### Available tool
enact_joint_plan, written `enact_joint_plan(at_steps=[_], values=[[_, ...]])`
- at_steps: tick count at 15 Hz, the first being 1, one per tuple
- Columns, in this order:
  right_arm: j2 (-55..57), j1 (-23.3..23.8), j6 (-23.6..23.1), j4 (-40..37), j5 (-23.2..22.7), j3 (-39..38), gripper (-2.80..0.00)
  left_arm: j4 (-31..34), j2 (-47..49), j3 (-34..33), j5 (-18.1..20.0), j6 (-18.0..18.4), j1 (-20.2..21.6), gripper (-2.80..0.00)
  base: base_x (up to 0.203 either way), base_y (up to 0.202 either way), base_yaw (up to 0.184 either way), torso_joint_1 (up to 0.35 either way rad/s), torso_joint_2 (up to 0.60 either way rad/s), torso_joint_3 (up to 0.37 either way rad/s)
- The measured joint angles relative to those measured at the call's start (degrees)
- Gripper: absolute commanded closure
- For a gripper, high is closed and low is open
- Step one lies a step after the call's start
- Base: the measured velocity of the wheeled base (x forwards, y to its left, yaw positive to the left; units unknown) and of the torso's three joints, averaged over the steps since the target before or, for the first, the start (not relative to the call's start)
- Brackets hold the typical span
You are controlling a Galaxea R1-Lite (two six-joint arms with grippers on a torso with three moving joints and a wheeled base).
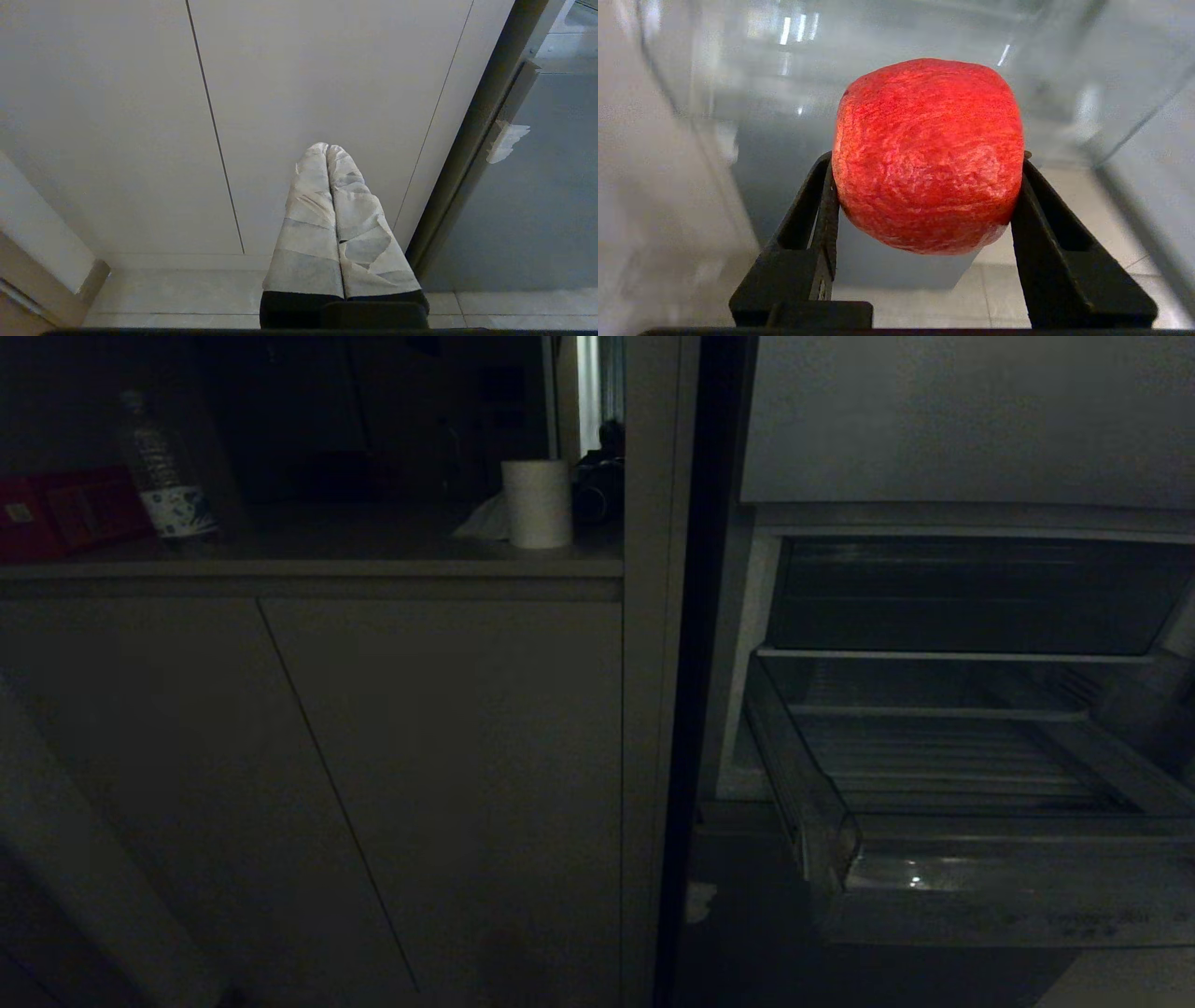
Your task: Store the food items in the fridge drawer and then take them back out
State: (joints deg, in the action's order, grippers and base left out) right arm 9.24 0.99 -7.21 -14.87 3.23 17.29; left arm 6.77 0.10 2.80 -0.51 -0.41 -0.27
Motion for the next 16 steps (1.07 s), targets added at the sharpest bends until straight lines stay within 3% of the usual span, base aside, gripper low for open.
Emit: enact_joint_plan(at_steps=[5, 13, 16], values=[[-8.0, -0.7, -0.4, 4.9, -4.3, -12.3, 0.0, 0.0, 0.0, 0.0, 0.0, 0.1, 0.0, 0.0, 0.0, 0.0, 0.0, 0.0, 0.0, 0.0], [-9.3, -0.8, 2.5, 5.5, -4.0, -13.6, 0.0, 0.0, 0.0, 0.0, 0.0, 0.1, 0.0, 0.0, 0.0, 0.0, 0.0, 0.0, 0.0, 0.0], [-9.3, -0.8, 3.2, 5.5, -4.0, -13.6, 0.0, 0.0, 0.0, 0.0, 0.0, 0.1, 0.0, 0.0, 0.002, 0.007, -0.154, 0.006, 0.0, 0.002]])
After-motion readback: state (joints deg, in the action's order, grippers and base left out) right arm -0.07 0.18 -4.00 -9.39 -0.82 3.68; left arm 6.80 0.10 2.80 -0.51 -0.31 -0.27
